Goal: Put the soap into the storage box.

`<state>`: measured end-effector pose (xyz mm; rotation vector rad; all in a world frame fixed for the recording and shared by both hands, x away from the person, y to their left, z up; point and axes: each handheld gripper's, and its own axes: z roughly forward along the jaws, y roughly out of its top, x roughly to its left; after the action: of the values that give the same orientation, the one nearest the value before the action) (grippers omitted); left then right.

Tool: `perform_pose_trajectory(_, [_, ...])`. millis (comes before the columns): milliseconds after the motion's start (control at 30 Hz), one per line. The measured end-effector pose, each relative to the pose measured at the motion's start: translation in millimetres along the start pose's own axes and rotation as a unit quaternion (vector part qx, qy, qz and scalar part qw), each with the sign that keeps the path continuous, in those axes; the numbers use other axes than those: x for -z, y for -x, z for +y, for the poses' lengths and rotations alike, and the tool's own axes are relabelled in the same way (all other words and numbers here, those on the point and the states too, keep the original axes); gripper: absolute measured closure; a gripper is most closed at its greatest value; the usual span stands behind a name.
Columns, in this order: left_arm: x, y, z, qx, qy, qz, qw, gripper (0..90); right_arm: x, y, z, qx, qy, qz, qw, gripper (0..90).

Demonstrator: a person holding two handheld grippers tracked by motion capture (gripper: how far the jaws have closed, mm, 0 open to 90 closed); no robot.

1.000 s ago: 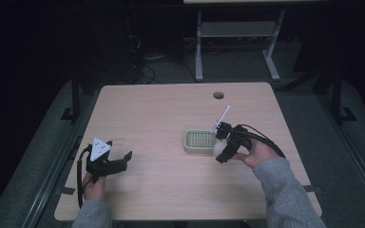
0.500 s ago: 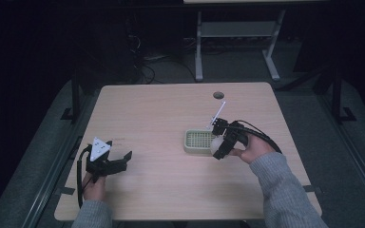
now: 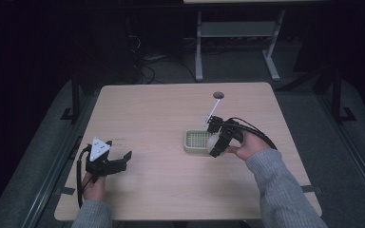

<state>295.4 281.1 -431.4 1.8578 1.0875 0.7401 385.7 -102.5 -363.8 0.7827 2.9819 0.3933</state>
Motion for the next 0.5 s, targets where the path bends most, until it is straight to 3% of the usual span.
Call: perform_pose_trajectory(500, [0.3, -0.2, 0.0, 0.002, 0.001, 0.001, 1.0, 14.9, 3.9, 2.1, 19.0, 0.012, 0.0, 0.0, 0.9999, 23.6])
